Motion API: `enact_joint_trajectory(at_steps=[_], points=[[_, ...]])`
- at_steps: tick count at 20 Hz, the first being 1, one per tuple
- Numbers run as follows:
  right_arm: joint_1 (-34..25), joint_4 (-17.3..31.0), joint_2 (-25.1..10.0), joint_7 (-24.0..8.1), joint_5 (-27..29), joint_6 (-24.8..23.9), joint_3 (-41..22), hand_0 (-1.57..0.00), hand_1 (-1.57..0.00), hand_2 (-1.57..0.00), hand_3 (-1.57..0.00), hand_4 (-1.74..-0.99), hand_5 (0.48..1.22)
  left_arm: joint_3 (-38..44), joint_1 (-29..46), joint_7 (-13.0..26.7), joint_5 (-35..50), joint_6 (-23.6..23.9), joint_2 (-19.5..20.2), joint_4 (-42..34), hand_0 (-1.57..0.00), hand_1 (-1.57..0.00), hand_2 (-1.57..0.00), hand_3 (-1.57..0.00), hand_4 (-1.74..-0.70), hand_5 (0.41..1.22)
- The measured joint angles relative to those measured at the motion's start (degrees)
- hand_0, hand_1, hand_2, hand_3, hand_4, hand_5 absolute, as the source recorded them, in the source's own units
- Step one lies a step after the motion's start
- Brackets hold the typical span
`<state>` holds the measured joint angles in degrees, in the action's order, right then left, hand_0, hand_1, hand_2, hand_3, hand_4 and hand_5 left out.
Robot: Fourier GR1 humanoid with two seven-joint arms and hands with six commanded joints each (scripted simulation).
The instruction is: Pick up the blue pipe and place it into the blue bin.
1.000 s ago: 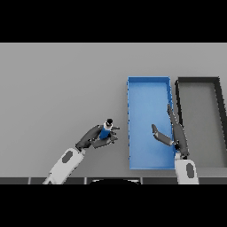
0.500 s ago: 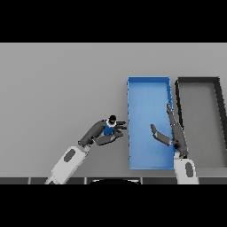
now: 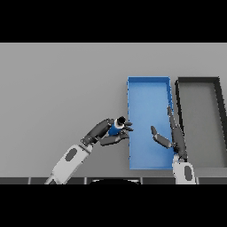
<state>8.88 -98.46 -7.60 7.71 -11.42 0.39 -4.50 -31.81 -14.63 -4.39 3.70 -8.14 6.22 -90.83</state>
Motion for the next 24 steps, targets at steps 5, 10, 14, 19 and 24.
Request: enact_joint_trajectory(at_steps=[5,10,14,19,24], points=[[34.0,-11.4,22.2,6.7,-14.3,-21.7,-12.7,0.0,0.0,0.0,0.0,-1.191,0.642,0.6,0.5,-1.1,-0.7,-0.5,-0.1,0.7,-1.57,-1.57,-1.57,-1.57,-1.47,1.22],[45.8,-17.6,22.7,17.4,-9.2,-26.3,-24.0,0.0,-0.02,-0.09,0.0,-1.202,0.624,1.1,-0.7,0.6,-0.8,-1.5,-0.9,1.3,-1.57,-1.57,-1.57,-1.57,-1.47,1.221],[45.4,-23.8,18.1,6.3,-6.6,-15.3,-29.8,0.0,-0.02,-0.12,0.0,-1.228,0.588,0.9,-0.1,1.2,-1.3,-2.4,-1.4,0.4,-1.57,-1.57,-1.57,-1.57,-1.47,1.221],[33.7,-30.3,15.9,-9.4,-11.1,-5.9,-30.1,0.0,-0.01,-0.09,0.0,-1.27,0.558,1.4,0.3,1.4,-2.9,-2.6,-2.4,0.3,-1.57,-1.57,-1.57,-1.57,-1.47,1.221],[18.1,-29.8,16.3,-25.1,-16.9,1.2,-28.1,0.0,0.0,-0.04,0.0,-1.302,0.559,2.2,0.3,1.3,-4.3,-3.4,-2.6,0.4,-1.57,-1.57,-1.57,-1.57,-1.47,1.221]])
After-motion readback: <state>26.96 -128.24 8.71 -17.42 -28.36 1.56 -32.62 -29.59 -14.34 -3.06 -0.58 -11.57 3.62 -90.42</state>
